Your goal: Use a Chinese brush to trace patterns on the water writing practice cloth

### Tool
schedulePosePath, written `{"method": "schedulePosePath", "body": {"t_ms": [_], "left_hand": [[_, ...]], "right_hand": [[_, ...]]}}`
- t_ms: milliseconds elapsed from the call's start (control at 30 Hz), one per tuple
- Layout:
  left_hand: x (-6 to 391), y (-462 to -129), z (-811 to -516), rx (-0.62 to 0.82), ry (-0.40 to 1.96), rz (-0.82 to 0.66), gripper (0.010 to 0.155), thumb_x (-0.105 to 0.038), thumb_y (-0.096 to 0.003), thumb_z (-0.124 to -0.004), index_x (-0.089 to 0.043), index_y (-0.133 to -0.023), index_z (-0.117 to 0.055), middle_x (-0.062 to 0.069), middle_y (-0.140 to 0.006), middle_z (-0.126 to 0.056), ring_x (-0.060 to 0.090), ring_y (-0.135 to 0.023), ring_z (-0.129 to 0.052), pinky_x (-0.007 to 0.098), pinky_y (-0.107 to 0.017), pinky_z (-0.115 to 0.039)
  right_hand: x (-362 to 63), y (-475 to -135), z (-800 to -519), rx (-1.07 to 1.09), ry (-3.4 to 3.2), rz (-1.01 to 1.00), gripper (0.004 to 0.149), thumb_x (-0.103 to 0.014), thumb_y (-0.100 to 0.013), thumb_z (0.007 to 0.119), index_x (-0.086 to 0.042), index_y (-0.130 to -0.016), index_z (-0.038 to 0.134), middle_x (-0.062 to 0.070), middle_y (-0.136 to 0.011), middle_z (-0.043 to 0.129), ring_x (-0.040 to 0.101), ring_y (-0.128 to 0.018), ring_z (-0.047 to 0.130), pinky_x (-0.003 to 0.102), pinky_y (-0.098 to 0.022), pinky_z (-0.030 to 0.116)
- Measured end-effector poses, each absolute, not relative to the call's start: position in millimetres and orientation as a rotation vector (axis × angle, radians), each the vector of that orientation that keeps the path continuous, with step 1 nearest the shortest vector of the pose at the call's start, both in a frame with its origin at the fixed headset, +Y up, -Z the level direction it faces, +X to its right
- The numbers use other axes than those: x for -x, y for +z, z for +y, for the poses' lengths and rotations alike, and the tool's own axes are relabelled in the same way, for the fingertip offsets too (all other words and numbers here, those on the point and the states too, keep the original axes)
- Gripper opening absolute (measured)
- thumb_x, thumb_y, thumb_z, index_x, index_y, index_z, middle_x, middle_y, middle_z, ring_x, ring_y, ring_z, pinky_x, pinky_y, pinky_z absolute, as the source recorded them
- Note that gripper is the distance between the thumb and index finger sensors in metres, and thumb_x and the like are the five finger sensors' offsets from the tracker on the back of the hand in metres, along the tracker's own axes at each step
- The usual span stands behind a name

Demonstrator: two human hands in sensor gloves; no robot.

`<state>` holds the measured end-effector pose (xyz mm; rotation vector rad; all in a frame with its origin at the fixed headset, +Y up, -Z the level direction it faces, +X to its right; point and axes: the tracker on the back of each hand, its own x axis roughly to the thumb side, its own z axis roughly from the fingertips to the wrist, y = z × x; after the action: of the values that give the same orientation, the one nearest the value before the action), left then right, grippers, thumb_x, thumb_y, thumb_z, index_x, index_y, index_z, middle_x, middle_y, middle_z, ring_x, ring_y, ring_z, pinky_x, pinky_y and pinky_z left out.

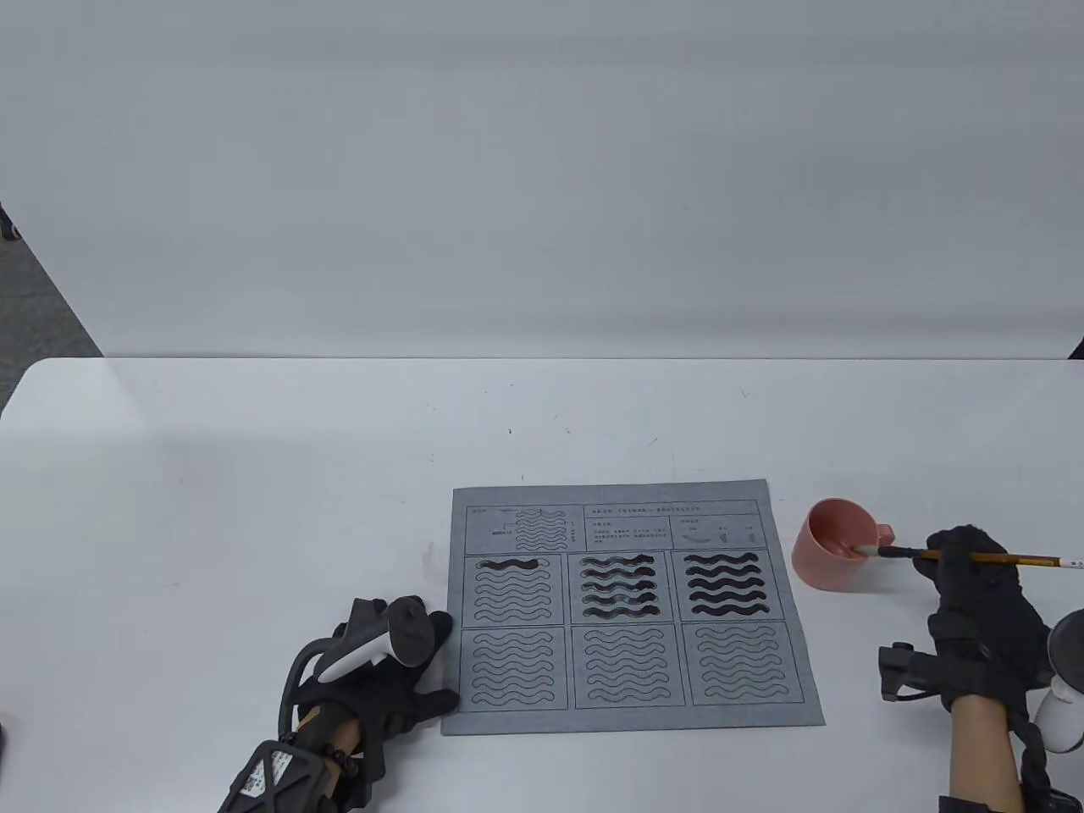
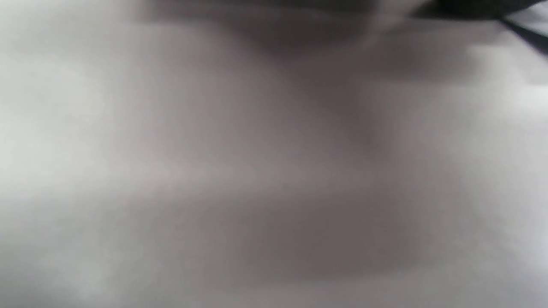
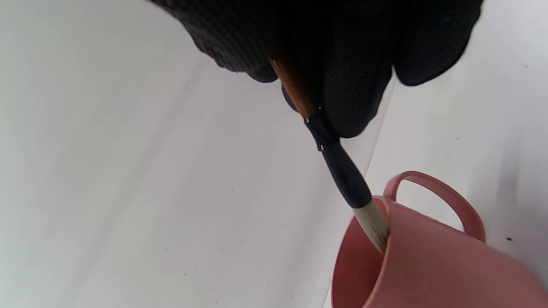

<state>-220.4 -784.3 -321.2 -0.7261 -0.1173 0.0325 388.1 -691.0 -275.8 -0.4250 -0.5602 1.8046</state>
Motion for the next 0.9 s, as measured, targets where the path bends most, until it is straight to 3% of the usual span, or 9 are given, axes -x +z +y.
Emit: {"method": "schedulePosePath", "body": {"t_ms": [467, 700, 900], "left_hand": [[220.5, -319.9, -786.6, 0.765, 0.057, -0.094, 0.091, -0.072, -0.0380, -0.057, -0.056, -0.096, 0.012, -0.016, -0.105, 0.027, 0.029, -0.100, 0.026, 0.061, -0.073, 0.005], [220.3, -319.9, -786.9, 0.766, 0.056, -0.092, 0.091, -0.073, -0.0381, -0.056, -0.056, -0.096, 0.012, -0.016, -0.104, 0.028, 0.029, -0.099, 0.027, 0.061, -0.073, 0.006], [220.2, -320.2, -787.3, 0.766, 0.056, -0.090, 0.091, -0.073, -0.0381, -0.056, -0.056, -0.096, 0.012, -0.016, -0.104, 0.028, 0.029, -0.099, 0.027, 0.061, -0.073, 0.006]], "right_hand": [[-403.1, -264.0, -690.3, 0.495, 1.696, -0.616, 0.040, -0.025, -0.058, 0.074, -0.006, -0.093, 0.070, 0.022, -0.090, 0.088, 0.040, -0.069, 0.099, 0.062, -0.056, 0.074], [-394.0, -265.1, -691.6, 0.485, 1.713, -0.729, 0.039, -0.027, -0.054, 0.079, -0.005, -0.087, 0.076, 0.019, -0.083, 0.094, 0.035, -0.063, 0.104, 0.059, -0.056, 0.078], [-397.5, -266.7, -700.9, 0.555, 1.710, -0.701, 0.040, -0.030, -0.053, 0.082, -0.005, -0.084, 0.077, 0.019, -0.080, 0.095, 0.035, -0.060, 0.105, 0.060, -0.055, 0.077]]}}
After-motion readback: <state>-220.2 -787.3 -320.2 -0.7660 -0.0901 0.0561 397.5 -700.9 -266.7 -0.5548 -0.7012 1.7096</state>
